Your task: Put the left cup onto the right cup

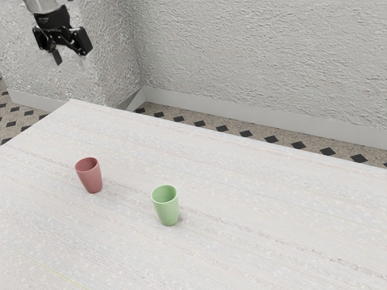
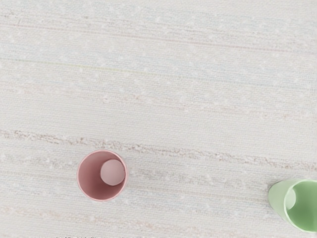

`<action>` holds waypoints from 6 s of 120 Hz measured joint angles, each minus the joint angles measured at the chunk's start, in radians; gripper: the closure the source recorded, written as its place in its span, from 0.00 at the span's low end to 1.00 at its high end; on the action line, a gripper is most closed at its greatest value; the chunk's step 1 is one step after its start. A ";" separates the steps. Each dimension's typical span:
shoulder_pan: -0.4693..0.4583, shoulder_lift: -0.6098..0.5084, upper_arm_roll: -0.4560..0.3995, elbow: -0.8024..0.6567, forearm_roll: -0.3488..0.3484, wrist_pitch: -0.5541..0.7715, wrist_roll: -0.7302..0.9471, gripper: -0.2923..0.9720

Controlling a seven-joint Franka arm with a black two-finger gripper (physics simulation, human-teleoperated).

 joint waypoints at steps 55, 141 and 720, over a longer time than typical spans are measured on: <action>-0.120 -0.033 -0.019 -0.051 0.085 -0.046 0.056 0.25; 0.217 0.056 -0.146 -0.441 0.038 0.328 0.089 0.25; -0.081 0.127 -0.322 -0.487 0.048 0.433 -0.167 0.85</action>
